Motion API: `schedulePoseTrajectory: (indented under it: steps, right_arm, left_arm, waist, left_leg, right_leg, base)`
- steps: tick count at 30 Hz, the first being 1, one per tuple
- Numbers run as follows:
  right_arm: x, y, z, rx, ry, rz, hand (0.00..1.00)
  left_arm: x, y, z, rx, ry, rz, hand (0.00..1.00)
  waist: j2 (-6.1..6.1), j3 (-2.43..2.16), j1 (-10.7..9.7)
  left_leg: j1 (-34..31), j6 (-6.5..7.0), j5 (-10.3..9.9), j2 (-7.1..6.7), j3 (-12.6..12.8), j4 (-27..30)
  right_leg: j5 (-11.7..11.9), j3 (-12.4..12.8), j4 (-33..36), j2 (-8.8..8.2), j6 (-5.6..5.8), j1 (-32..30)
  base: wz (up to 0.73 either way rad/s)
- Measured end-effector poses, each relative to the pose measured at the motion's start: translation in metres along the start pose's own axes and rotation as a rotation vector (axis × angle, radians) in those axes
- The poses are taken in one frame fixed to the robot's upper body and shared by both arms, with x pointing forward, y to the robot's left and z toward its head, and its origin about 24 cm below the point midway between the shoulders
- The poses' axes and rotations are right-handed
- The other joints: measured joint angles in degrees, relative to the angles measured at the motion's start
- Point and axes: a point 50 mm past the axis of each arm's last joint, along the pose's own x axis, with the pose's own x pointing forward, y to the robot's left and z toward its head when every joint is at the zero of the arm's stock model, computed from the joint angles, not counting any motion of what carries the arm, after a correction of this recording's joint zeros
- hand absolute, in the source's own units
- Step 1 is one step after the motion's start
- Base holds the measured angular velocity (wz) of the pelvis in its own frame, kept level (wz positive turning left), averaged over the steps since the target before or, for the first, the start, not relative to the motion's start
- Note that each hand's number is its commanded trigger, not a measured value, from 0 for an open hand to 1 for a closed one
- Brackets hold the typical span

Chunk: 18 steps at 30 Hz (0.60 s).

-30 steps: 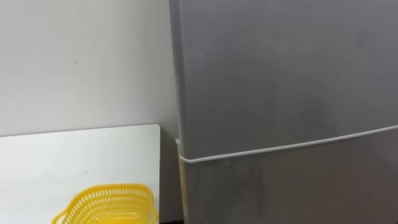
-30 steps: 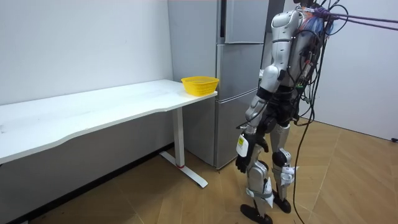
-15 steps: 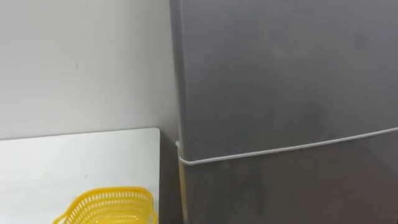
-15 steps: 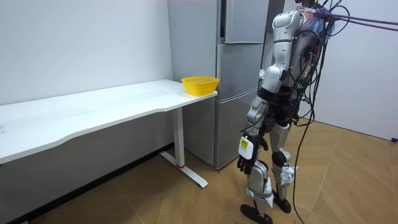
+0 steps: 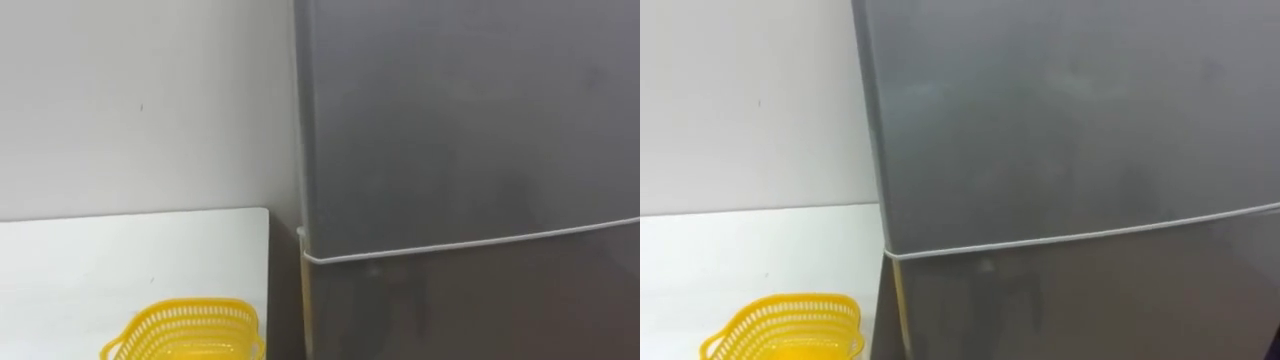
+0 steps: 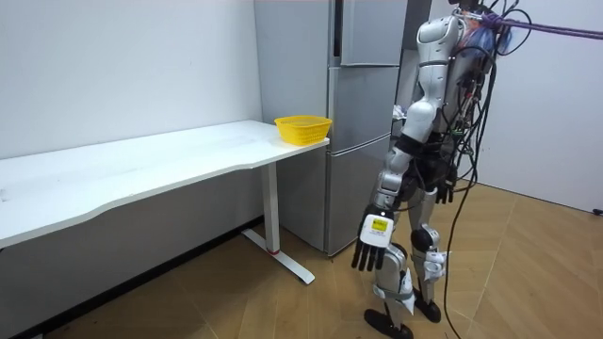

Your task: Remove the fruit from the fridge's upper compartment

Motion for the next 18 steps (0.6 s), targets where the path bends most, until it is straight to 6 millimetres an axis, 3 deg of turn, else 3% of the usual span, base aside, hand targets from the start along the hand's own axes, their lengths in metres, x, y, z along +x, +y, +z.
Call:
schedulePoseTrajectory:
  steps: [4, 7, 11, 18]
  right_arm:
    - [0.000, -0.001, 0.002, 0.001, -0.006, -0.007, 0.00]
    - [-0.001, -0.002, 0.005, -0.012, -0.017, -0.011, 0.00]
    - [-0.001, -0.002, 0.008, -0.022, -0.038, -0.018, 0.00]
    - [-0.002, -0.004, 0.008, -0.092, -0.084, -0.061, 0.00]
  left_arm:
    - [-0.004, 0.001, 0.022, -0.405, -0.036, 0.031, 0.00]
    - [-0.007, -0.001, 0.038, -0.602, -0.068, 0.040, 0.00]
    - [-0.014, -0.006, 0.058, -0.702, -0.111, 0.050, 0.00]
    - [-0.036, 0.011, 0.093, -0.877, -0.296, 0.182, 0.00]
  waist:
    - [0.10, -0.06, 0.8]
    - [0.27, -0.06, 1.6]
    - [0.52, -0.15, 2.8]
    - [0.93, -0.45, 3.7]
  left_leg:
    - [0.1, -0.01, 0.0, -0.22, -0.3, 0.0]
    - [0.0, -0.01, 0.0, -0.28, -0.5, 0.0]
    - [0.1, 0.00, 0.0, -0.32, -0.7, -0.2]
    - [0.0, 0.02, 0.0, -0.46, -1.8, -0.5]
  right_leg:
    - [0.0, -0.2, 0.2, 0.12, 0.02, -0.1]
    - [0.0, -0.2, 0.2, 0.27, 0.02, 0.0]
    - [0.0, -0.4, 0.2, 0.29, 0.03, -0.1]
    - [0.0, -0.8, 1.1, 0.24, 0.03, -1.0]
  base:
    - [0.01]
    - [-0.01]
    - [0.00]
    - [-0.02]
